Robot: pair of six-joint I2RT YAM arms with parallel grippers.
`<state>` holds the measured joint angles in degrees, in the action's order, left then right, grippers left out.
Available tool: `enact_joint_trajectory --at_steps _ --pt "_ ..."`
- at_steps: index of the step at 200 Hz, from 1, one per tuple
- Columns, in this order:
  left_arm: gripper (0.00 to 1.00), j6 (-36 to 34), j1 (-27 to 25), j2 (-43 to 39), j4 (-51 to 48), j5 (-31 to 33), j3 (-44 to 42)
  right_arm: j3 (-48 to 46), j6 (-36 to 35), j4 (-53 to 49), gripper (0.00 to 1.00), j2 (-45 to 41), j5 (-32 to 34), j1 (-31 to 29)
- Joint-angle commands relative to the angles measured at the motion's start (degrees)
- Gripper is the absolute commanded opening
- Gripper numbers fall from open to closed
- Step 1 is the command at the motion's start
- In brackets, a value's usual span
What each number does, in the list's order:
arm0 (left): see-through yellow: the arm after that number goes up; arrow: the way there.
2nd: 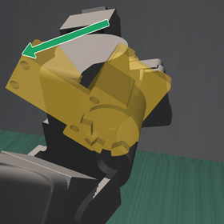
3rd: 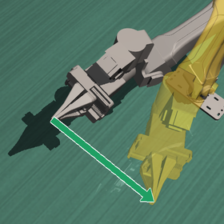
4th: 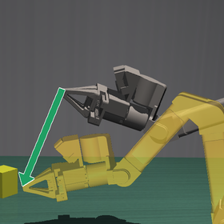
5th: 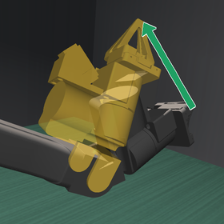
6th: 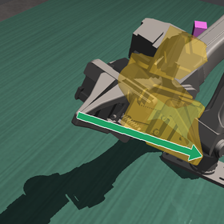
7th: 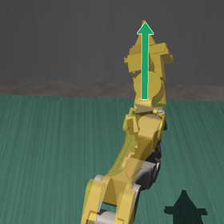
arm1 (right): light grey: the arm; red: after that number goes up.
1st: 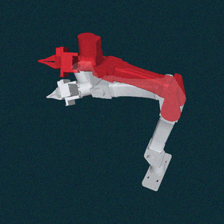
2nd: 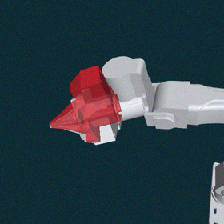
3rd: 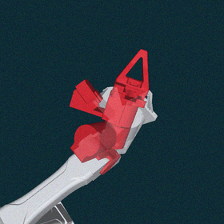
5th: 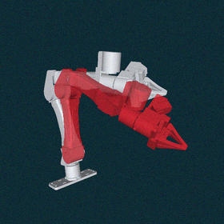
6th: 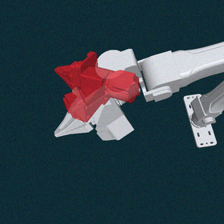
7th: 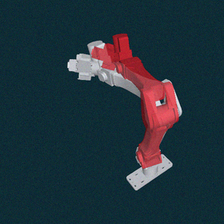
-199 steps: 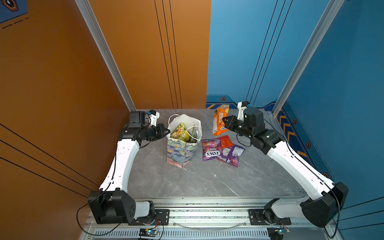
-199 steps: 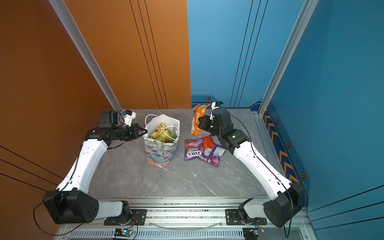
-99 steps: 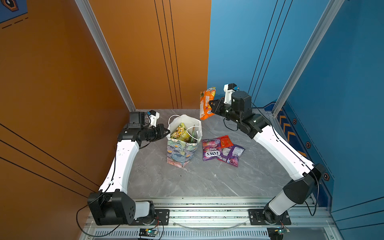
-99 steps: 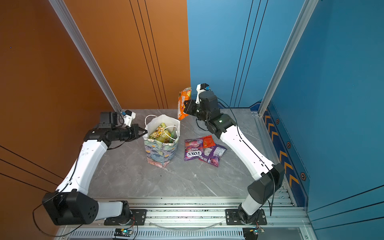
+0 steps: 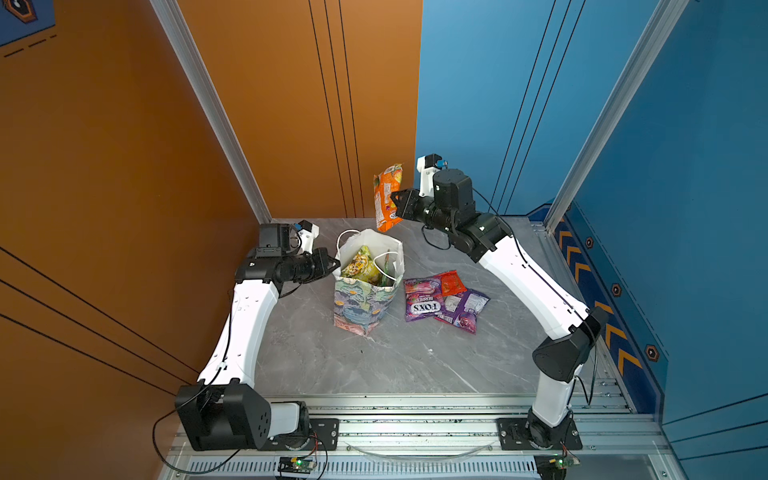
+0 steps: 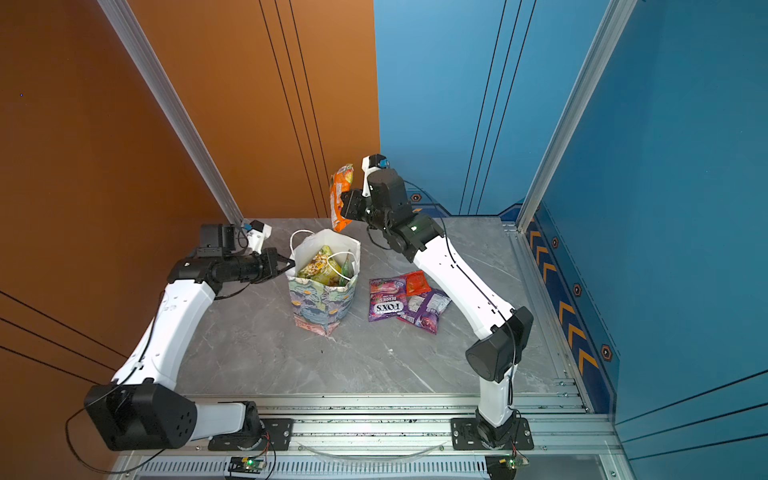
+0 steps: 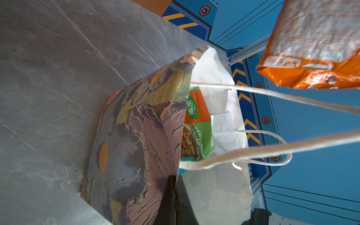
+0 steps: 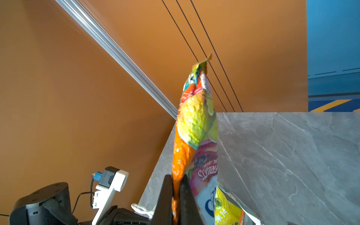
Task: Place the snacks into the paper bag
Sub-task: 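Lift the orange packet and carry it above the bag with the right gripper, then lower the orange packet into the bag and open the right gripper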
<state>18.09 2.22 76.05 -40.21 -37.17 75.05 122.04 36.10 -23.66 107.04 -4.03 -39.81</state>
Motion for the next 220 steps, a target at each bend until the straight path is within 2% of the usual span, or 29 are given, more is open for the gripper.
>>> enact_joint_trajectory --at_steps 1,84,166,220 --pt "0.00 0.50 0.42 -1.59 0.57 -1.68 -0.51 2.46 -1.98 -2.18 0.00 -0.37 2.48 -2.26" --pt "0.00 0.63 0.42 -1.34 1.00 -1.74 -0.69 -5.52 -1.48 -3.25 0.00 -4.88 5.68 -5.46" --pt "0.00 0.77 0.42 -1.34 1.42 -1.77 -0.78 -14.94 2.88 0.04 0.00 -9.55 7.25 -7.77" --pt "0.00 0.90 0.42 -1.34 1.78 -2.06 -1.04 -22.59 8.52 6.43 0.00 -11.42 7.05 -9.23"
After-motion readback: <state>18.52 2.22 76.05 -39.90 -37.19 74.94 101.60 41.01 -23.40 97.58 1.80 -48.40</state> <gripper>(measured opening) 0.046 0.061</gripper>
